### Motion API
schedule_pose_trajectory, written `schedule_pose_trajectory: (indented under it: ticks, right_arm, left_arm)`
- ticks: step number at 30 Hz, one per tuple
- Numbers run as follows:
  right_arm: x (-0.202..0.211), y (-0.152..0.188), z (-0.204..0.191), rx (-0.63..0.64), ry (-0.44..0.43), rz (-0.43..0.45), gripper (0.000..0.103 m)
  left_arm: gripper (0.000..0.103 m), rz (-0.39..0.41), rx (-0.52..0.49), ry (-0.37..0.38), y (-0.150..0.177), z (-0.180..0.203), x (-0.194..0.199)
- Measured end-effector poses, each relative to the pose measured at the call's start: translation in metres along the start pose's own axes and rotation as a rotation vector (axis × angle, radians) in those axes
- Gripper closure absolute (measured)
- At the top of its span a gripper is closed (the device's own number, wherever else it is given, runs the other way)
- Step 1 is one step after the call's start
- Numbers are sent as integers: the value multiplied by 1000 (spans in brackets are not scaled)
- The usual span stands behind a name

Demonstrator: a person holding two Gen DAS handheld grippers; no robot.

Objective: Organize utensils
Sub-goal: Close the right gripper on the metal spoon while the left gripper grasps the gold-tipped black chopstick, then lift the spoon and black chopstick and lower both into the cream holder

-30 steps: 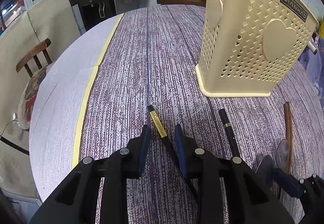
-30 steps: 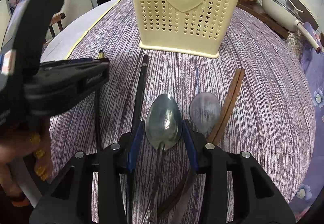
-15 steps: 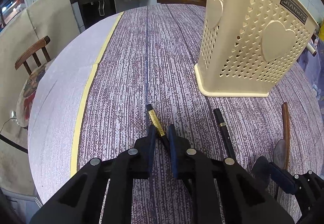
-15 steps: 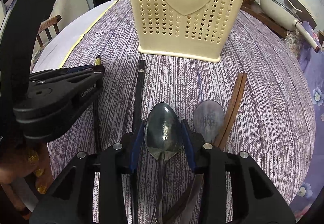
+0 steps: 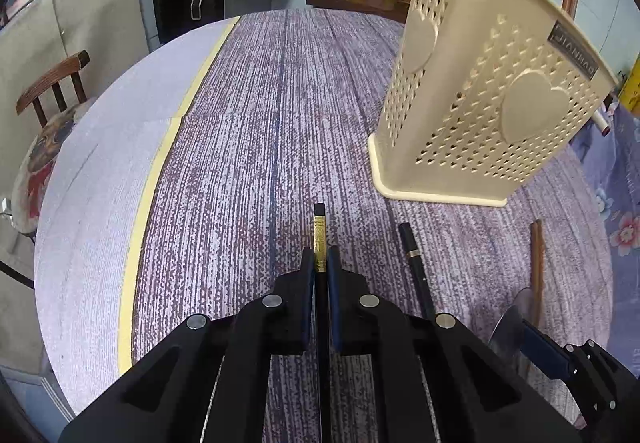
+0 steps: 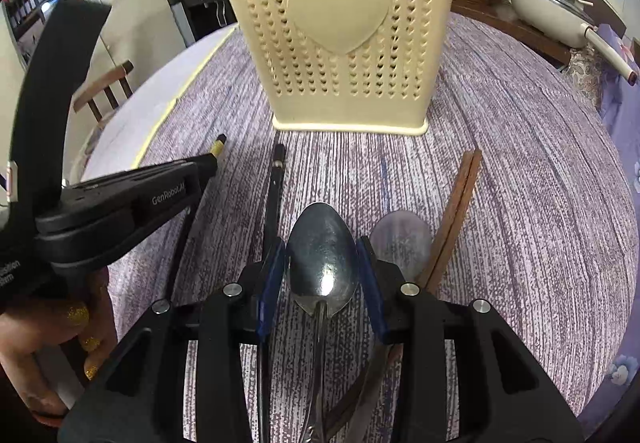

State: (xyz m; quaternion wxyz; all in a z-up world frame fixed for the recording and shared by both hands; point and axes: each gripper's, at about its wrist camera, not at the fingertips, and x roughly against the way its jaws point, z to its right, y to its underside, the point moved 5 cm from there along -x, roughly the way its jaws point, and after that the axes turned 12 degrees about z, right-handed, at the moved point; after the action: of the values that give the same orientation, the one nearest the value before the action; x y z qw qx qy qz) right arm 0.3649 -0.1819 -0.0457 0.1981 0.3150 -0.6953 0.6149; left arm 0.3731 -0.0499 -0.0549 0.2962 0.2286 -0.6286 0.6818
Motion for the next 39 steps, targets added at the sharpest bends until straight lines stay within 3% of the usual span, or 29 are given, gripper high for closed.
schedule_pose_trajectory:
  ticks: [18,39]
  right_arm:
    - [74,-55,10,-55,-89,162,66]
    - [99,-68,4,-26,-82,219,67]
  left_arm:
    - [95,289,-25,129,-59,23,109]
    - [95,363,-24,155,-67,17,138]
